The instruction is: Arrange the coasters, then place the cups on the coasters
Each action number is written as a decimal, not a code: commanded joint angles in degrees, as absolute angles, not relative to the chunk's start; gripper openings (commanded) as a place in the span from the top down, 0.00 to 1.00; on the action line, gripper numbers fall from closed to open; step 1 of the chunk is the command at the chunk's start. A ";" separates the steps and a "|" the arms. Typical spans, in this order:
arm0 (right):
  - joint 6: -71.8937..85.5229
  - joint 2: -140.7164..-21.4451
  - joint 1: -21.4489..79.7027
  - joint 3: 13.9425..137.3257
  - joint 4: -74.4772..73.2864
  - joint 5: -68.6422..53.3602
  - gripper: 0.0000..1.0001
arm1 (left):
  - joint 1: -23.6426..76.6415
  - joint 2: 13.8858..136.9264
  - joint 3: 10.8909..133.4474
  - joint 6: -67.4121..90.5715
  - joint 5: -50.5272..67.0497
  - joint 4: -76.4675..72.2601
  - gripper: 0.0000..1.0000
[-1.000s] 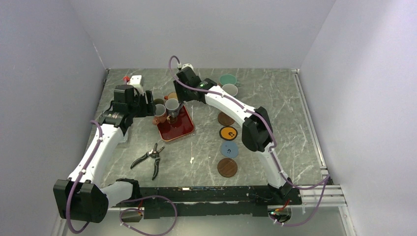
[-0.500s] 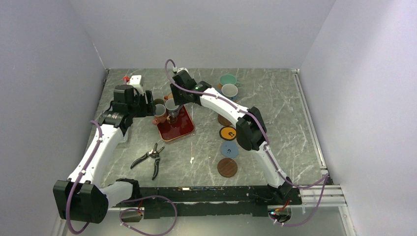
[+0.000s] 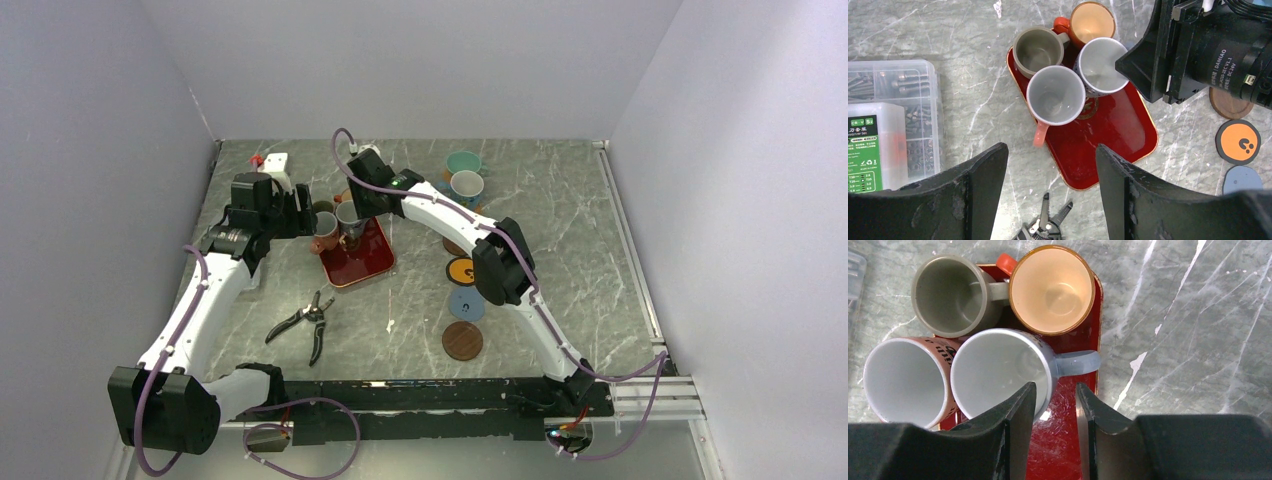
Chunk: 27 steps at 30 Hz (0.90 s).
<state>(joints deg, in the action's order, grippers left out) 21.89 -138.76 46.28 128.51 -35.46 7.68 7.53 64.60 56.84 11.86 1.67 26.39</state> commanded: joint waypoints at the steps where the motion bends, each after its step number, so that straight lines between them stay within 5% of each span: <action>1: 21.63 -138.88 46.57 131.23 -36.25 9.46 0.63 | 7.56 63.72 58.10 12.48 1.93 25.49 0.29; 18: 22.69 -139.48 46.58 131.49 -37.89 7.45 0.73 | 7.56 63.98 58.16 12.56 2.20 25.49 0.29; 27: 23.76 -137.72 46.46 131.50 -37.88 6.09 0.96 | 7.56 63.80 58.18 12.57 2.13 25.49 0.29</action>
<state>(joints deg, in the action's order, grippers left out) 22.65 -138.78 46.28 128.64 -37.54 7.09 7.53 64.60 56.84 11.86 1.67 26.39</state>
